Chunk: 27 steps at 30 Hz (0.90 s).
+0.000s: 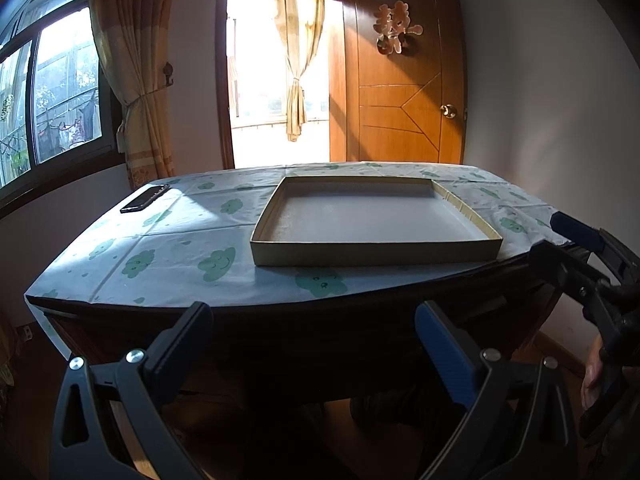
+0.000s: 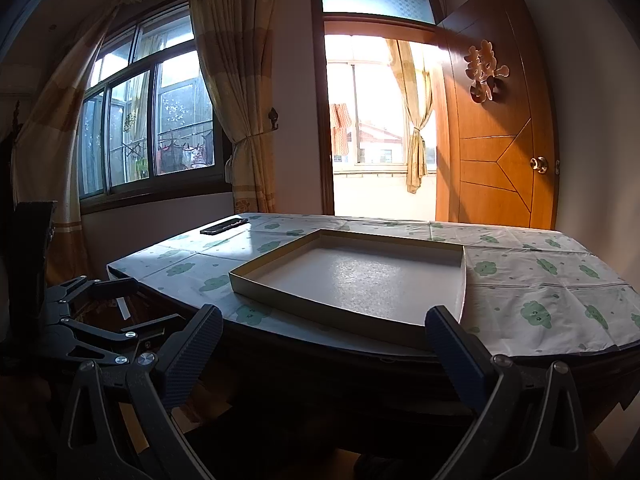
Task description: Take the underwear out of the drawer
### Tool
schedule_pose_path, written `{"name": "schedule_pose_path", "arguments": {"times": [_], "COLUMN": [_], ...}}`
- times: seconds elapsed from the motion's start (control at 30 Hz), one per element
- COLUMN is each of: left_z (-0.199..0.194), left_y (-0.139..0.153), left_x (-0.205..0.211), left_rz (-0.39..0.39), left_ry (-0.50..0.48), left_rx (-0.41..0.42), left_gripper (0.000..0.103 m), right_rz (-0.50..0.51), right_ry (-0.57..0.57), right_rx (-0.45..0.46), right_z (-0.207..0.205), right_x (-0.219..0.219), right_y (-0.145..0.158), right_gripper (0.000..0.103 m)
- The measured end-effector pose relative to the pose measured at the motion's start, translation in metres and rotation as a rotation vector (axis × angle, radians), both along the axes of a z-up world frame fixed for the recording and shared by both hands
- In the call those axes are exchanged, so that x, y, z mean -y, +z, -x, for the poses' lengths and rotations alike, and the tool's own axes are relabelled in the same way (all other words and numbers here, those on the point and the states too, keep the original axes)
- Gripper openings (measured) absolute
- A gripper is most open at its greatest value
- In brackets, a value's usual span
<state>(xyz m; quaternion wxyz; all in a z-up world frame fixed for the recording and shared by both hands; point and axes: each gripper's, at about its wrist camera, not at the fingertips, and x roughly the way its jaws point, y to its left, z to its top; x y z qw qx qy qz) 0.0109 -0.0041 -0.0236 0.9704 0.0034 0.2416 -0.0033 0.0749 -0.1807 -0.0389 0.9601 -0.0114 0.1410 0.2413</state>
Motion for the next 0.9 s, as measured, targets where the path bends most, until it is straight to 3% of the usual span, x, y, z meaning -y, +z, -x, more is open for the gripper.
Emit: {"name": "schedule_pose_path", "arguments": {"times": [0.33,0.67,0.9], "left_z": [-0.011,-0.014,-0.014], "left_y": [-0.019,-0.027,-0.029], "left_x": [0.000,0.000,-0.001], "left_rz": [0.015,0.018,0.018], "left_ry": [-0.004,0.006,0.007], "left_rx": [-0.042,-0.061,-0.069], "left_gripper": [0.103,0.103,0.103], "right_rz": [0.043,0.060,0.062], "right_ry": [-0.012,0.095,0.068], "right_rx": [0.035,0.125,0.305], "right_z": [-0.013,-0.029,-0.039], "right_x": [-0.004,-0.012,-0.007], "right_y": [-0.023,-0.058,-0.079], "right_gripper": [0.103,0.103,0.103]}}
